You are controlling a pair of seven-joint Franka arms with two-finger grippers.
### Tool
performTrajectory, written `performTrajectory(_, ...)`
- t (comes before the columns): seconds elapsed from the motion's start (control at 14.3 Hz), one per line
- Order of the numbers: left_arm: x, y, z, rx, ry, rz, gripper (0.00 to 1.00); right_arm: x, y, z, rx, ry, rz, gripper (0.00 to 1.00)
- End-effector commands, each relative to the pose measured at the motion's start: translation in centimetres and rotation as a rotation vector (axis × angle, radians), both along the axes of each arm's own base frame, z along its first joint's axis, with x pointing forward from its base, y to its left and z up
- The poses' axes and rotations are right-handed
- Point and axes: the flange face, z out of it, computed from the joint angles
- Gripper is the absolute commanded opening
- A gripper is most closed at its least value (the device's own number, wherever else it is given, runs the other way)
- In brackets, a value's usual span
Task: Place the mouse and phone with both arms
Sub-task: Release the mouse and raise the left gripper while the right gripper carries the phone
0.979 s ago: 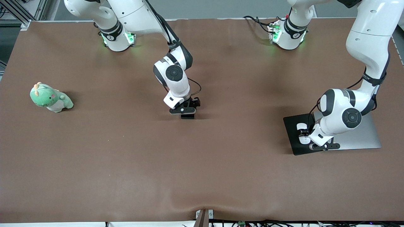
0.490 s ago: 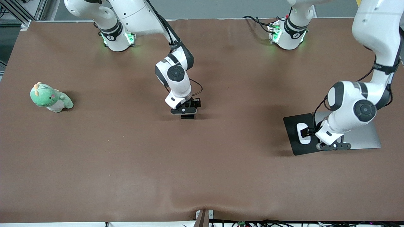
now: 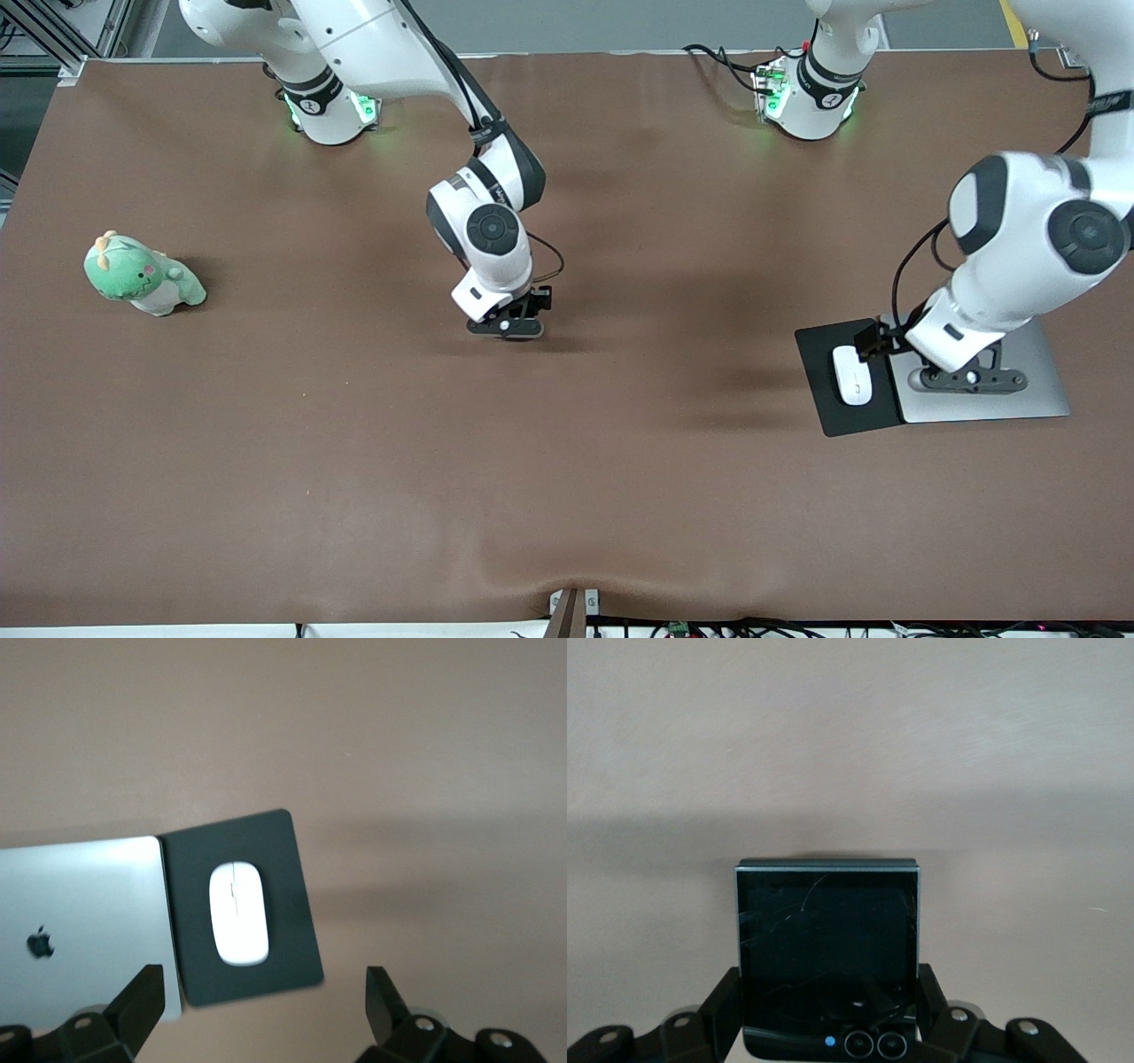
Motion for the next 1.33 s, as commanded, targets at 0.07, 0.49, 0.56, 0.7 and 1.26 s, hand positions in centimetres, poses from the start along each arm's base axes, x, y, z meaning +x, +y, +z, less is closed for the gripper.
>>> performTrajectory(0.07,-0.8,-1.0,7.9,-0.018,0.026,-0.042,1.0,3.7,-7.7,9.7,0.032,0.053,-0.033,0.0)
performTrajectory(0.49,-4.6,-5.9,16.0,-0.002,-0.052,-0.112,1.0,8.1,-24.3,17.3,-0.07,0.068,-0.012,0.0)
performTrajectory(0.56,-4.8,-5.6,16.8,-0.012,-0.043,-0.102,1.0,8.5,-27.0,17.5,-0.077,0.08,-0.004,0.0)
performTrajectory(0.7,-5.9,-5.9,18.3,-0.023,-0.023,-0.098,1.0,9.4,-33.3,17.5,-0.06,0.1,-0.005,0.0)
performTrajectory(1.26,-7.6,-5.3,19.5,-0.063,0.003,-0.076,1.0,8.0,-47.4,13.3,0.007,0.147,0.027,0.0)
